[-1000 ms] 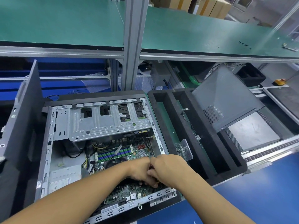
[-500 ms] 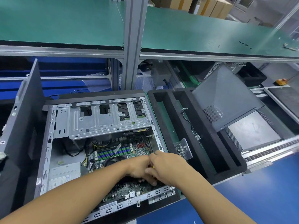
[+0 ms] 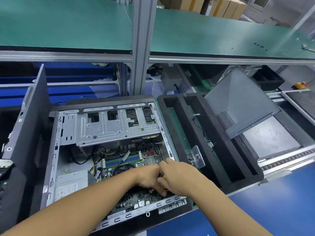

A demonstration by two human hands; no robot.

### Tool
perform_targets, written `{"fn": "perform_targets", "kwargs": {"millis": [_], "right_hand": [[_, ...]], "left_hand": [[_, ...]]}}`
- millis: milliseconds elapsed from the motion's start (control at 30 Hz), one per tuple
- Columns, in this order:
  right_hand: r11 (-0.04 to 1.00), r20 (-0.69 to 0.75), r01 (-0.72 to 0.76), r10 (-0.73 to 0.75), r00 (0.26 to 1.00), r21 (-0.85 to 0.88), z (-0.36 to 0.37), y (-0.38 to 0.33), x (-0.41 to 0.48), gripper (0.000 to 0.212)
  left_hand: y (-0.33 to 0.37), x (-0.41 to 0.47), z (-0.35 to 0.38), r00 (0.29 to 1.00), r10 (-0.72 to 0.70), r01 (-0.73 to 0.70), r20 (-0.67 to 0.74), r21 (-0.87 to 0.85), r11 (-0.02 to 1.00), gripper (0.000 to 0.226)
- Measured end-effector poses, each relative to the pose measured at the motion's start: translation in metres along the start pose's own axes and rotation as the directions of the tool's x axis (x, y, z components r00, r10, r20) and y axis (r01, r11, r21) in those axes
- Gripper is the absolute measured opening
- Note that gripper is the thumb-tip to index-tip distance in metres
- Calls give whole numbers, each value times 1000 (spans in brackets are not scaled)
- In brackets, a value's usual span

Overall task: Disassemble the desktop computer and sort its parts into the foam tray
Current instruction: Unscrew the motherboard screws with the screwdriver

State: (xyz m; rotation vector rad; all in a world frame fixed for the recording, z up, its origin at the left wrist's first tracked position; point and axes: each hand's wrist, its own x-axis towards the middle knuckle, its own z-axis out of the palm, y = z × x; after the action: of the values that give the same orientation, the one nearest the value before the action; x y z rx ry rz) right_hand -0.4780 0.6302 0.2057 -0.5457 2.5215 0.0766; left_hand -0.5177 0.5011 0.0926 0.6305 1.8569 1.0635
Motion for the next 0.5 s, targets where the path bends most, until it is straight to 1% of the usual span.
{"fn": "perform_targets", "kwargs": {"millis": [67, 200, 233, 300, 367, 400, 500], "right_hand": [[1000, 6, -20, 20, 1000, -16, 2, -1, 3, 35], [1000, 44, -10, 11, 999, -21, 1, 0, 4, 36], [1000, 51, -6, 6, 999, -9, 2, 1, 4, 36], [1000, 62, 2, -3, 998, 14, 2, 2, 3, 35], [999, 64, 10, -12, 998, 32, 3, 1, 3, 33], [999, 67, 15, -17, 998, 32, 2, 0, 4, 34], [1000, 78, 26, -27, 997, 14, 1, 1, 5, 37]], "left_hand": [[1, 0, 0, 1000, 12, -12, 1, 64, 998, 26], [-1, -2, 0, 998, -24, 26, 50, -30, 999, 23], [-1, -3, 0, 998, -31, 33, 57, -36, 999, 19], [-3, -2, 1, 999, -47, 48, 20, -33, 998, 11], [-4, 1, 3, 998, -58, 58, -39, -17, 998, 11], [-5, 2, 4, 997, -65, 64, -46, -14, 998, 12], [-6, 2, 2, 997, -80, 81, 20, -66, 995, 14]]}}
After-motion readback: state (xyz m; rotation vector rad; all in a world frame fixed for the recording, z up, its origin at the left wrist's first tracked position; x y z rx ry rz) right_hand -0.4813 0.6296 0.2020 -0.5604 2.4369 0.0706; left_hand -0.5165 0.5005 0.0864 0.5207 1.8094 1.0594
